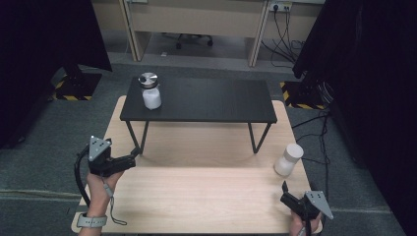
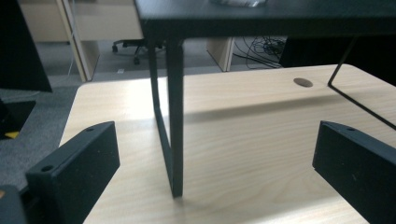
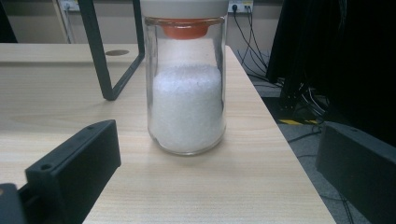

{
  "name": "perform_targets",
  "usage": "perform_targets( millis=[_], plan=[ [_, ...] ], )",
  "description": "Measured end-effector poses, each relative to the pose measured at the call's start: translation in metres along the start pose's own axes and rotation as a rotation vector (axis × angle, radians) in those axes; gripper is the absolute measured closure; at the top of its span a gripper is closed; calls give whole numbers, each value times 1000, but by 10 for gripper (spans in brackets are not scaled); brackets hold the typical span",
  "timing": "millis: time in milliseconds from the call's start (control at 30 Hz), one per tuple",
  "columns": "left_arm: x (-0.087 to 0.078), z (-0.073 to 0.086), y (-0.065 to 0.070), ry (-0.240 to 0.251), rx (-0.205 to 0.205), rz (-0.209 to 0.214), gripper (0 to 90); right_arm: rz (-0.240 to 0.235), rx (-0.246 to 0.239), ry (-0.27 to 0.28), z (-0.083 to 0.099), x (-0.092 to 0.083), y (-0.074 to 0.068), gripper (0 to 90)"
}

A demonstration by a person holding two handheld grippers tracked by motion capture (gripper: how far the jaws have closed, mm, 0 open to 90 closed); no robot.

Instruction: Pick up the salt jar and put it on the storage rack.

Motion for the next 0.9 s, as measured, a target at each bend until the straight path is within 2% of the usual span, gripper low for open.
perform_targets(
  millis=[233,400,567,733,900],
  plan=[
    [-2,23,-8,-25,-21,-22,1,-2,-8,-2,0,0,0,2],
    [-3,41,-11,-51,-8,-38,0,-1,-18,-7,0,1,-1,2],
    [-3,57,-17,-74,-31,-43,0,2,-25,-12,-1,1,-2,2],
    [-4,70,-24,-93,-71,-53,1,4,-28,-15,-1,2,-2,2],
    [-5,80,-27,-111,-70,-71,0,7,-31,-19,-1,2,-3,2]
  ],
)
Point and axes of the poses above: each handheld gripper's, and its own axes: x roughly forward along the jaws, z roughly out of its underside, y roughly to its right, the point moved 9 cm from there along x, roughly forward along the jaws, and after that the axes turned 2 degrees about z, right-handed, at the moved point
